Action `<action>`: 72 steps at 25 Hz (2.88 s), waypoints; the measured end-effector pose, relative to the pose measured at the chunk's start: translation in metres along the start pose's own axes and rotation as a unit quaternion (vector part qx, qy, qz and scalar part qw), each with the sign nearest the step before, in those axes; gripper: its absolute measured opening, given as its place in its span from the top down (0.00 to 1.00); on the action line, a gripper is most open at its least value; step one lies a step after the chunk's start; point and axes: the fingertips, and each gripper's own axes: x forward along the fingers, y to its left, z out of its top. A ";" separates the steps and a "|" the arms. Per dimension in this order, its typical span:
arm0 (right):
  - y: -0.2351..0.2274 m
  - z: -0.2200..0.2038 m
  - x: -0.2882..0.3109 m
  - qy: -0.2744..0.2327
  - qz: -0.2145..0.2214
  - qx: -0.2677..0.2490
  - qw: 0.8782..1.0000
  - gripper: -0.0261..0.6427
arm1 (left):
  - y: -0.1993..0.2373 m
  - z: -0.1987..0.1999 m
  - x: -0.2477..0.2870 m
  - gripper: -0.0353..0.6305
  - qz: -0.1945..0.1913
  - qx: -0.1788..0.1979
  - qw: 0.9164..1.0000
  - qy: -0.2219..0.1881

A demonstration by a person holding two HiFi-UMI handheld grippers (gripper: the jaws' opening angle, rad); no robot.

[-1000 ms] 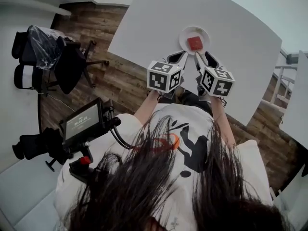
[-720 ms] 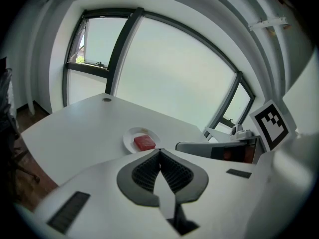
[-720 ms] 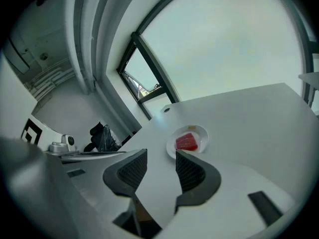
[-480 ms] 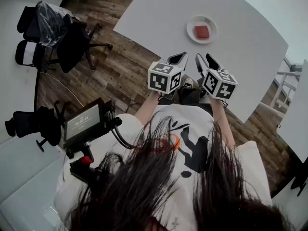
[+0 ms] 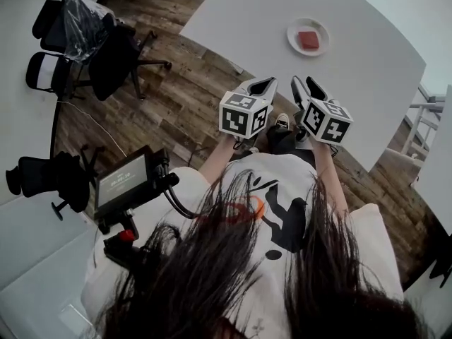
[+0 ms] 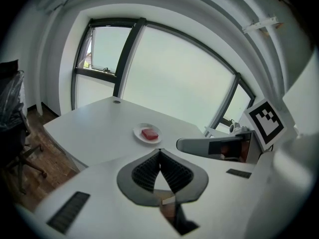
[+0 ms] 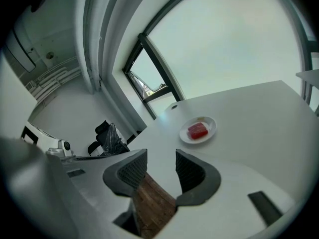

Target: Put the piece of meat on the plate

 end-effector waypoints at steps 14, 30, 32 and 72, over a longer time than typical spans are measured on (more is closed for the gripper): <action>0.090 -0.084 -0.069 -0.020 -0.009 0.019 1.000 0.68 | -0.006 -0.072 -0.111 0.94 -0.021 0.007 1.000 -0.004; 0.080 -0.162 -0.180 -0.043 -0.042 0.024 0.998 0.68 | -0.096 -0.150 -0.151 0.94 -0.066 0.024 0.997 -0.008; 0.078 -0.159 -0.186 -0.047 -0.044 0.026 0.998 0.68 | -0.102 -0.148 -0.151 0.94 -0.067 0.024 0.997 -0.008; 0.097 -0.272 -0.375 -0.056 0.014 0.009 0.998 0.68 | -0.245 -0.278 -0.263 0.94 -0.021 0.027 0.999 -0.032</action>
